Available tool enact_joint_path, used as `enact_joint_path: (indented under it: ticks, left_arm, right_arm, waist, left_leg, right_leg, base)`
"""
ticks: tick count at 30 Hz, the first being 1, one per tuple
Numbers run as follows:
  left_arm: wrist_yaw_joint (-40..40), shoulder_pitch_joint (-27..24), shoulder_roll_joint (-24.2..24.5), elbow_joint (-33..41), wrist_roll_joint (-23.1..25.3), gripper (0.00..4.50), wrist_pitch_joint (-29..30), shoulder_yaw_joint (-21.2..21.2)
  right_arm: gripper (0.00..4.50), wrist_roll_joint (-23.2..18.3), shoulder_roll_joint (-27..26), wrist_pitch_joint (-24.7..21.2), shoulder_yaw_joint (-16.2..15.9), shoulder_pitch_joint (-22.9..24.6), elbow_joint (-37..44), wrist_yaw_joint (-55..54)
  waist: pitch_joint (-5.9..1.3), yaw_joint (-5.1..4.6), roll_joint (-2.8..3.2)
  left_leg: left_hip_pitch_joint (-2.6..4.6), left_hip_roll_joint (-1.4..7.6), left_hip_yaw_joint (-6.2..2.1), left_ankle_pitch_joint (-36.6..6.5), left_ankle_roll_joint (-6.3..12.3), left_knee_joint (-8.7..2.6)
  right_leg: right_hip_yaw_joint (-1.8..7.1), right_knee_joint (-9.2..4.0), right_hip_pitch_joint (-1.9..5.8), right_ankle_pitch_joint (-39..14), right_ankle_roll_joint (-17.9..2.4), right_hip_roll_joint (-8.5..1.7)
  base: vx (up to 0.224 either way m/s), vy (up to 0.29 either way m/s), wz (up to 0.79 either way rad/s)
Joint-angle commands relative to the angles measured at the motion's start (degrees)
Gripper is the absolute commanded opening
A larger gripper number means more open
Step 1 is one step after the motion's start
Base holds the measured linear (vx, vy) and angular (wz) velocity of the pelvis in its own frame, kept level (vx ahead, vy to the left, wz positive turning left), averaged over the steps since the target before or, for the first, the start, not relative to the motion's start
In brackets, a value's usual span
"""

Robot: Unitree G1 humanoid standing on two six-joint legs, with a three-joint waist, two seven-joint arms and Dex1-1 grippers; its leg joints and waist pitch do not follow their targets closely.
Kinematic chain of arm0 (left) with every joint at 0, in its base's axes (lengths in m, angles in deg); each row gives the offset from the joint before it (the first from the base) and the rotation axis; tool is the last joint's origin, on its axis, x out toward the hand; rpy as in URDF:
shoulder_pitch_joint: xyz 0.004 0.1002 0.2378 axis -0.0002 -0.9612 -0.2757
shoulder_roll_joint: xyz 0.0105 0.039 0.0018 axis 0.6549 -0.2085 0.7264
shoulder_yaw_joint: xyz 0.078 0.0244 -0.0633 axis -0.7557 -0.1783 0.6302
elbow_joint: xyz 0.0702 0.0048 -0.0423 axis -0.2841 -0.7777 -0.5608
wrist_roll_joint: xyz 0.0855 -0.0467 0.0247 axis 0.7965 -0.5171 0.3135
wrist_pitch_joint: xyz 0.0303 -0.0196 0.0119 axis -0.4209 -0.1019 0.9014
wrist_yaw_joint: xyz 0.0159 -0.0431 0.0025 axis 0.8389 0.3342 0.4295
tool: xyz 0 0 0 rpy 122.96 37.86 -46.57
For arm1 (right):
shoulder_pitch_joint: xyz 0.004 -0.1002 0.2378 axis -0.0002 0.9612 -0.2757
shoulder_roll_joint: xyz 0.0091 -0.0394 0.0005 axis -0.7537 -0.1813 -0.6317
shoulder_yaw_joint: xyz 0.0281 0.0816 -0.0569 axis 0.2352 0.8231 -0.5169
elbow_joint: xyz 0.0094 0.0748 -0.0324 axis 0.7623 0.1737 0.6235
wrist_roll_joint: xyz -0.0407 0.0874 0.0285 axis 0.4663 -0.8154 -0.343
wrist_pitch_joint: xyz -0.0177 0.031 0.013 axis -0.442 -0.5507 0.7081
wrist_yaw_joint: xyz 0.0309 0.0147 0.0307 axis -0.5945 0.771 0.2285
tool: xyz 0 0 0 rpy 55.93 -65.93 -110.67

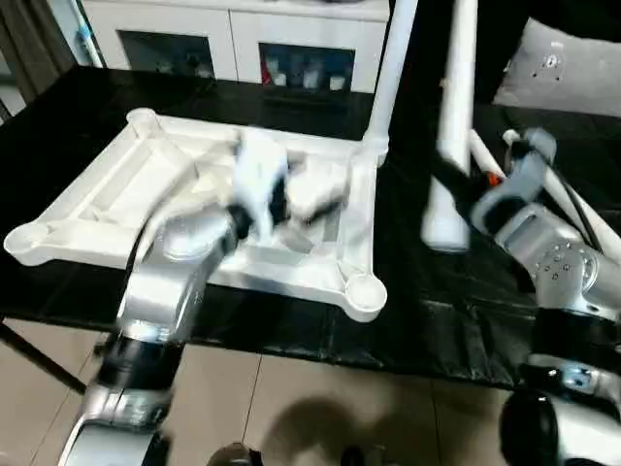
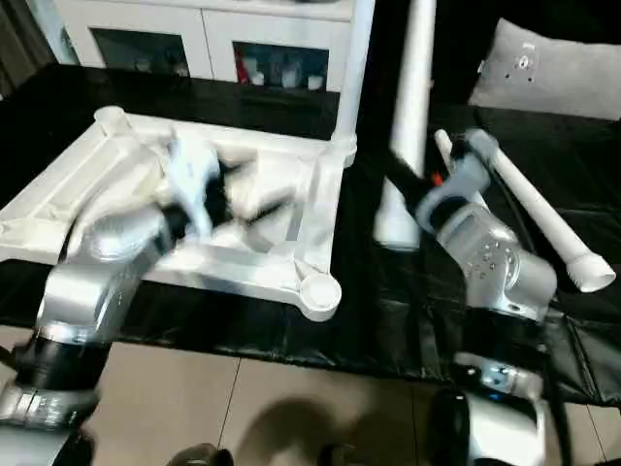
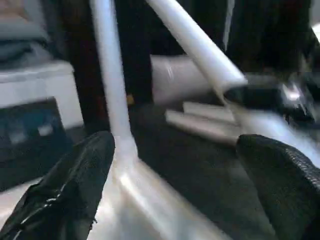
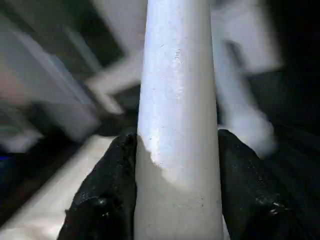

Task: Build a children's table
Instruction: Pick table leg

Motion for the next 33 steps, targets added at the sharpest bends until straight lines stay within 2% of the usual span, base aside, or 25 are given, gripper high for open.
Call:
enact_joint_path:
  ticks: [1,3,7,9,14,19,21,25,26,27,29,30,33]
  left_arm:
    - [-2.0,1.7,-1.9,0.7,-5.0,4.50,2.8,3.4]
    - [-3.5,3.6,-4.6,0.8,-10.0,4.50,5.4,6.2]
    - [-3.7,4.9,-6.4,0.8,-13.5,4.50,7.5,7.4]
    - [-3.7,5.5,-7.1,1.1,-15.0,4.50,9.0,7.5]
    - [-4.1,5.6,-7.5,1.9,-15.8,4.50,11.1,6.7]
    - [-4.8,5.6,-7.4,1.5,-16.7,4.50,11.9,6.4]
    - [-4.5,5.6,-8.3,1.1,-18.6,4.50,12.0,7.4]
    - [-1.0,4.8,-9.2,2.4,-24.1,4.50,13.2,8.9]
    - [0.0,4.5,-9.1,2.7,-25.1,4.20,13.6,9.0]
    - [1.5,3.9,-8.8,3.1,-26.3,4.20,14.2,8.8]
    - [3.5,3.0,-7.9,3.4,-26.7,4.13,14.4,7.7]
    - [4.3,2.5,-7.4,3.8,-27.0,4.13,14.8,7.1]
    - [5.6,1.8,-7.2,4.4,-28.9,4.13,15.3,7.1]
  right_arm:
    - [1.86,-4.5,-0.2,-0.8,-1.0,1.6,3.8,5.5]
    - [1.86,-7.7,-0.8,-3.2,-2.9,3.8,7.0,10.2]
    - [1.86,-9.6,-1.0,-4.0,-4.7,5.6,8.7,13.3]
    - [1.86,-10.7,-0.9,-4.0,-6.2,6.7,9.6,14.6]
    - [1.86,-12.3,-0.8,-4.5,-8.0,8.5,11.2,16.7]
    - [1.86,-13.9,-0.4,-5.1,-9.0,9.6,12.6,18.3]
    - [1.86,-15.2,0.4,-5.6,-10.7,11.3,13.6,20.8]
    - [1.86,-16.8,0.9,-6.1,-11.8,12.8,14.3,23.0]
    - [1.86,-16.9,1.1,-6.3,-12.1,13.2,14.4,23.6]
    - [1.86,-16.9,1.4,-6.5,-12.6,13.8,14.4,24.5]
    - [1.86,-16.9,1.9,-6.7,-13.4,14.5,14.4,25.7]
    - [1.86,-16.9,2.2,-6.6,-13.9,15.0,14.5,26.0]
    - [1.86,-17.2,3.0,-6.3,-14.8,15.8,14.3,26.7]
  waist:
    - [-4.83,0.54,-0.57]
    - [-4.83,0.71,-0.58]
    - [-4.66,1.15,-0.70]
    - [-4.54,1.48,-0.69]
    - [-4.59,1.70,-0.73]
    - [-4.61,1.70,-0.66]
    - [-4.57,1.77,-0.69]
    - [-4.75,1.93,-0.74]
    - [-4.72,1.97,-0.69]
    - [-4.72,1.96,-0.68]
    - [-4.64,1.93,-0.71]
    - [-4.63,1.97,-0.45]
    - [-4.52,1.91,-0.55]
  left_leg:
    - [0.31,2.53,-0.74,-6.8,4.32,-3.37]
    - [0.25,2.52,-0.74,-6.3,4.89,-3.35]
    - [0.36,2.53,-0.79,-6.7,4.90,-3.44]
    - [0.41,2.44,-0.75,-7.1,4.25,-3.48]
    - [0.35,2.50,-0.94,-6.9,3.73,-3.63]
    - [0.29,2.62,-1.06,-6.6,3.78,-3.74]
    - [0.22,2.56,-1.00,-6.4,3.78,-3.71]
    - [-0.03,2.60,-0.99,-5.0,4.55,-3.64]
    - [0.02,2.69,-1.04,-5.1,4.70,-3.68]
    - [0.05,2.72,-1.05,-5.1,4.77,-3.68]
    - [0.02,2.73,-1.03,-5.1,4.70,-3.76]
    - [0.11,2.80,-1.07,-5.1,4.60,-3.77]
    - [0.16,2.78,-1.05,-5.9,4.06,-3.87]
  right_leg:
    - [3.12,-4.32,3.63,-15.9,-9.0,-4.94]
    - [3.04,-4.35,3.59,-16.1,-9.1,-4.85]
    - [2.86,-4.93,3.38,-19.8,-7.7,-4.88]
    - [2.89,-5.30,3.31,-22.7,-6.0,-4.97]
    - [2.87,-5.40,3.25,-23.3,-4.2,-4.92]
    - [2.81,-5.37,3.19,-22.4,-4.2,-4.90]
    - [2.82,-5.42,3.29,-22.1,-4.1,-4.92]
    - [2.77,-5.15,3.56,-19.6,-5.4,-5.10]
    - [2.77,-5.18,3.48,-19.5,-5.7,-5.13]
    - [2.78,-5.13,3.46,-19.3,-5.9,-5.10]
    - [2.84,-5.17,3.51,-19.6,-5.8,-5.08]
    - [2.85,-5.19,3.41,-19.4,-5.7,-5.07]
    - [2.81,-5.40,3.45,-20.7,-5.2,-5.11]
  base:
    - [0.000,0.000,0.00]
    - [0.000,0.000,0.00]
    - [0.000,0.000,0.00]
    - [0.000,0.000,0.00]
    - [0.000,0.000,0.00]
    - [0.000,0.000,0.00]
    - [0.000,0.000,0.00]
    - [0.000,0.000,0.00]
    - [0.000,0.000,0.00]
    - [0.000,0.000,0.00]
    - [0.000,0.000,0.00]
    - [0.000,0.000,0.00]
    - [0.000,0.000,0.00]
